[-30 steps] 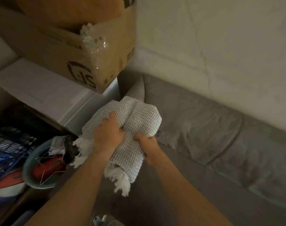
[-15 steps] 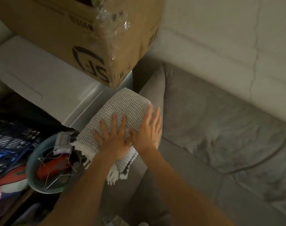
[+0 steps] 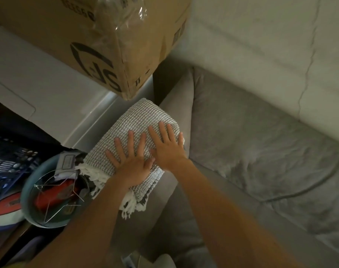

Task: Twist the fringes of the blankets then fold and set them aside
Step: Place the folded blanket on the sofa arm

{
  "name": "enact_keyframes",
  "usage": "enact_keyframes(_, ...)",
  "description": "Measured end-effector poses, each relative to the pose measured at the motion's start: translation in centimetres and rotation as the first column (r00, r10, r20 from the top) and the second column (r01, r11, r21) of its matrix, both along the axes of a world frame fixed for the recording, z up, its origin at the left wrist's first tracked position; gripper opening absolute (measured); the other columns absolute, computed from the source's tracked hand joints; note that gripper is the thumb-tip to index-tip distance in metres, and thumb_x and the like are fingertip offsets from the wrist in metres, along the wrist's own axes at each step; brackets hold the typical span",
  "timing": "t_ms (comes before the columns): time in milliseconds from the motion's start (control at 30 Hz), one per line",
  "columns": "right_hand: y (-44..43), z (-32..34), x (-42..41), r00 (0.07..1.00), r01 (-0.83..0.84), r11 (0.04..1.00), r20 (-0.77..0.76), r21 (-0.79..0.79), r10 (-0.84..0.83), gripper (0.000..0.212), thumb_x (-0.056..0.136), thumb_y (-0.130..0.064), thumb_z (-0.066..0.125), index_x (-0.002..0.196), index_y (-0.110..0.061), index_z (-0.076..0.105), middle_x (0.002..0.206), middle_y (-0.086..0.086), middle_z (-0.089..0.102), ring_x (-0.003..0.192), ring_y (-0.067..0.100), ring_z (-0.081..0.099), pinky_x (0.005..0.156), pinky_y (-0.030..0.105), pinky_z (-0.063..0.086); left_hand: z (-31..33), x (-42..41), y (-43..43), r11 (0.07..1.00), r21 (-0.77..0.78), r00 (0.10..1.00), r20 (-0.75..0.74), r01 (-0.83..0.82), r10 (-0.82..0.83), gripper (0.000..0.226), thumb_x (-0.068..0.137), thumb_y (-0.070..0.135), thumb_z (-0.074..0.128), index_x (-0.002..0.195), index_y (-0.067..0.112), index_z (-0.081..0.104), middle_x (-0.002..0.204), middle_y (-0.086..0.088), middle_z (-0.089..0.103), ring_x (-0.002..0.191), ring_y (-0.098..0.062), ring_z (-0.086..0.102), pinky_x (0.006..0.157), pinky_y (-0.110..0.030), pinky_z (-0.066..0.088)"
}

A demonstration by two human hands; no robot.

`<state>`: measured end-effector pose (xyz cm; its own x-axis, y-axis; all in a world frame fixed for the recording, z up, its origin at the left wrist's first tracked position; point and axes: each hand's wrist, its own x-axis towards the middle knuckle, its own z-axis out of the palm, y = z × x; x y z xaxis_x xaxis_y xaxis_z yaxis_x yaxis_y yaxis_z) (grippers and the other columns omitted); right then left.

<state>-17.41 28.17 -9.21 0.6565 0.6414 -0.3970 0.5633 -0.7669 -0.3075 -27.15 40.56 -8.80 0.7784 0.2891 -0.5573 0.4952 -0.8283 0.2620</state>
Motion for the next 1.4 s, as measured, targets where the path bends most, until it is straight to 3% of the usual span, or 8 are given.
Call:
enact_keyframes(167,-1.5,3.4,-1.5,0.993,0.098,0.986,0.055,0.133,-0.106,0.091,0.094,-0.028,0.073,0.165,-0.029,0.016,0.174,0.014,-0.004,0.161,0.038,-0.008,0.128,0.064,0.011,1.5,-1.2,-2.0,0.998,0.062,0.998,0.055,-0.008,0.004,0.079,0.104,0.069,0.017,0.152,0.045,-0.041,0.158,0.004,-0.055,0.145,-0.045,-0.047,0.115,-0.077,-0.020)
enact_keyframes(333,-5.9,6.6,-2.9,0.911,0.412,0.840,-0.172,0.354,-0.375,0.074,0.094,-0.002,0.056,0.160,-0.016,0.025,0.165,0.011,0.026,0.147,0.032,0.033,0.109,0.049,0.048,4.2,-3.0,-5.1,0.996,0.079,0.996,0.081,-0.046,0.039,0.080,0.107,0.057,0.037,0.164,0.042,-0.017,0.171,0.002,-0.034,0.154,-0.048,-0.032,0.119,-0.078,-0.009)
enact_keyframes(533,-8.5,5.9,-1.3,0.684,0.702,0.626,-0.566,0.341,-0.460,0.055,0.108,-0.013,0.043,0.161,-0.015,0.030,0.136,0.007,0.056,0.109,0.026,0.060,0.092,0.039,0.052,4.5,-3.1,-6.3,0.991,0.077,0.993,0.024,-0.113,0.112,0.083,0.106,0.033,0.049,0.167,0.023,-0.006,0.171,-0.006,-0.033,0.153,-0.049,-0.033,0.122,-0.073,-0.012)
enact_keyframes(700,-7.6,6.0,0.0,0.657,0.738,0.481,-0.665,0.473,-0.354,0.053,0.107,-0.006,0.047,0.159,-0.010,0.038,0.137,0.021,0.060,0.112,0.034,0.060,0.089,0.042,0.055,3.5,-2.8,-5.9,0.988,0.030,0.987,0.058,-0.153,0.151,0.094,0.095,0.052,0.066,0.159,0.013,0.011,0.170,-0.008,-0.036,0.155,-0.038,-0.034,0.123,-0.065,-0.015)
enact_keyframes(833,-6.0,6.3,3.6,0.651,0.696,0.614,-0.688,0.372,-0.320,0.022,0.094,-0.013,0.067,0.111,0.000,0.073,0.093,0.010,0.066,0.086,0.027,0.066,0.073,0.042,0.053,1.7,-4.2,-3.9,0.984,0.018,0.974,0.142,-0.179,0.175,0.101,0.074,0.057,0.084,0.142,0.028,0.016,0.171,0.005,-0.028,0.158,-0.031,-0.028,0.126,-0.067,-0.011)
enact_keyframes(933,-4.8,6.1,5.1,0.810,0.509,0.746,-0.531,0.429,-0.248,0.038,0.086,-0.023,0.072,0.057,-0.015,0.049,0.059,-0.002,0.042,0.058,0.013,0.040,0.056,0.033,0.035,1.0,-4.2,-3.5,0.983,0.044,0.981,0.086,-0.180,0.176,0.119,0.067,0.051,0.088,0.148,0.029,0.005,0.166,0.007,-0.039,0.156,-0.030,-0.034,0.124,-0.068,-0.013)
enact_keyframes(1167,-2.4,6.0,2.7,0.981,0.142,0.651,-0.194,0.745,0.008,0.020,0.101,-0.030,0.066,0.092,-0.017,0.054,0.072,-0.009,0.044,0.062,0.007,0.041,0.061,0.022,0.035,0.7,-3.0,-4.2,0.980,0.050,0.981,-0.021,-0.193,0.194,0.140,0.064,0.053,0.087,0.154,0.025,-0.017,0.157,0.005,-0.054,0.148,-0.032,-0.047,0.120,-0.065,-0.024)
enact_keyframes(1400,-4.9,5.3,4.2,0.928,-0.197,0.980,0.328,0.033,0.175,0.059,0.104,-0.071,0.022,0.135,-0.032,0.053,0.098,0.006,0.071,0.102,0.032,0.061,0.097,0.047,0.039,0.4,-3.0,-4.3,0.976,0.007,0.976,0.023,-0.218,0.218,0.120,0.059,0.048,0.086,0.145,0.035,0.003,0.159,0.010,-0.049,0.151,-0.027,-0.044,0.122,-0.064,-0.022)
